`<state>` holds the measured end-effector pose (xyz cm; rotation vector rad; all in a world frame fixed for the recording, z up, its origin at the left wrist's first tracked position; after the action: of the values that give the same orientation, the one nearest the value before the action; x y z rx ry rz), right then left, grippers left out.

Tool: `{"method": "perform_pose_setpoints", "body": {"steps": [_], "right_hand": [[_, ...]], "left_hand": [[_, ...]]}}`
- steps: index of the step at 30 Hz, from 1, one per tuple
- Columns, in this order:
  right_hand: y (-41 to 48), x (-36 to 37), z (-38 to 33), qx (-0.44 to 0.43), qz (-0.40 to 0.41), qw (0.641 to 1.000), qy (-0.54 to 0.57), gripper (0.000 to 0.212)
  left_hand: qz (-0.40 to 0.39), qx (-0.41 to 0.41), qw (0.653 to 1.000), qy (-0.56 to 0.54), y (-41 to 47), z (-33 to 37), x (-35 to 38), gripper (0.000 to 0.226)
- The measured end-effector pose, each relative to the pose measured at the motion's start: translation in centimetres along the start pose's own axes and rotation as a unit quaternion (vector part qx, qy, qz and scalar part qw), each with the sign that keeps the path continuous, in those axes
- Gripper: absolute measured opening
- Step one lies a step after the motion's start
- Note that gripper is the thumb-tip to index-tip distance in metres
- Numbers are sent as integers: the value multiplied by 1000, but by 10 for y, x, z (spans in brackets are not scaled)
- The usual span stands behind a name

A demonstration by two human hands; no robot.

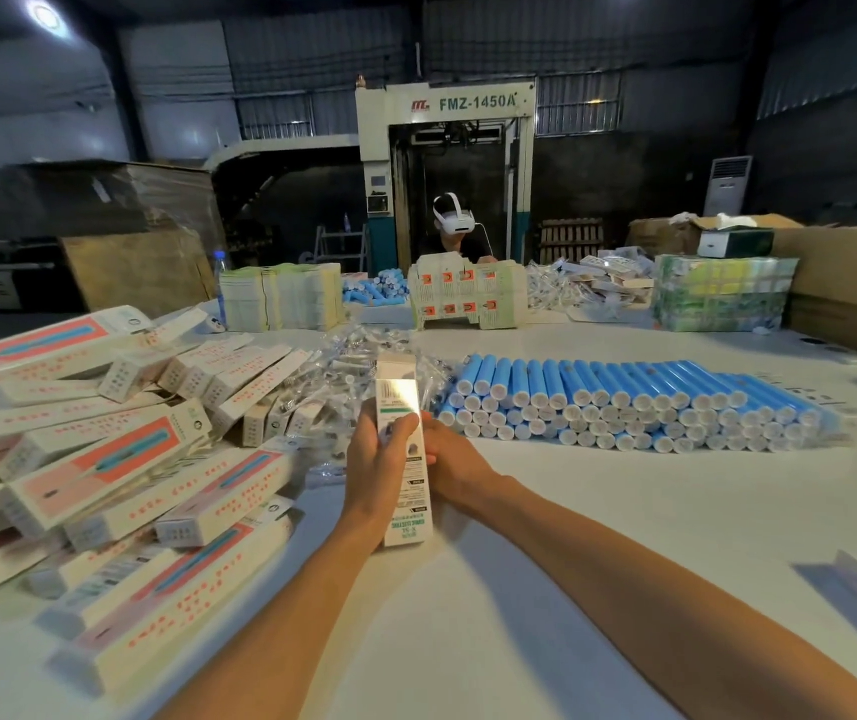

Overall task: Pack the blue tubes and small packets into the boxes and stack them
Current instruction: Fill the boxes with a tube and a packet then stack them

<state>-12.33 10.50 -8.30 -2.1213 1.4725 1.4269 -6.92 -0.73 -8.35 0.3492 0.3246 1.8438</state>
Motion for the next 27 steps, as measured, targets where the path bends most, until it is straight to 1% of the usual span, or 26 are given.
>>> {"method": "perform_pose_setpoints", "body": {"steps": [1,3,5,6,7,8,10,11,13,15,16,18,20,24,27], "right_hand": [[-1,-3,-3,-5,11,1000,0,23],[-1,-6,-3,-8,42,999,-31,30],[-5,-12,-2,-9,87,992,-89,24],[-6,-16,1,-3,110,989,-98,19],[-6,-19,6,7,131,988,-81,15],[-6,-24,12,23,148,987,-55,17],[-8,-45,18,57,177,983,2,35],[-10,-60,19,68,191,979,32,38],[-19,-95,15,72,241,959,133,31],[-31,-131,5,48,279,930,237,34],[-37,-148,-1,31,288,921,261,36],[-47,-174,-16,-1,274,920,281,32],[-51,-186,-28,-15,224,931,289,28],[-45,-176,-38,-3,115,972,205,32],[-39,-164,-37,15,65,982,178,36]], "left_hand": [[-6,-5,1000,-7,0,0,1,44],[-20,-13,999,-23,-2,2,3,40],[-33,-17,998,-42,-5,5,5,38],[-40,-19,997,-57,-7,7,5,37],[-50,-20,996,-71,-9,9,7,37],[-61,-24,995,-81,-11,10,8,37],[-83,-37,992,-88,-16,12,13,36],[-95,-40,991,-87,-18,13,17,35],[-125,-43,988,-74,-24,13,23,39],[-149,-44,986,-66,-28,14,27,42],[-156,-43,985,-67,-30,14,28,41],[-164,-35,983,-71,-30,17,29,37],[-169,-25,983,-69,-32,20,31,38],[-180,-12,981,-74,-35,25,36,39],[-181,-6,981,-66,-36,25,38,41]]}}
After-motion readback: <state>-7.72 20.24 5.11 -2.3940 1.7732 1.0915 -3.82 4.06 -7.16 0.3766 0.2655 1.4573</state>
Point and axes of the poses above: each hand's wrist, its own y-axis towards the middle knuckle, its own x-axis out of the palm, z = x × y, the point moved 2 cm from there along y, towards the middle knuckle, and after that the axes turned 1 degree about -z, right-handed, at the moved point
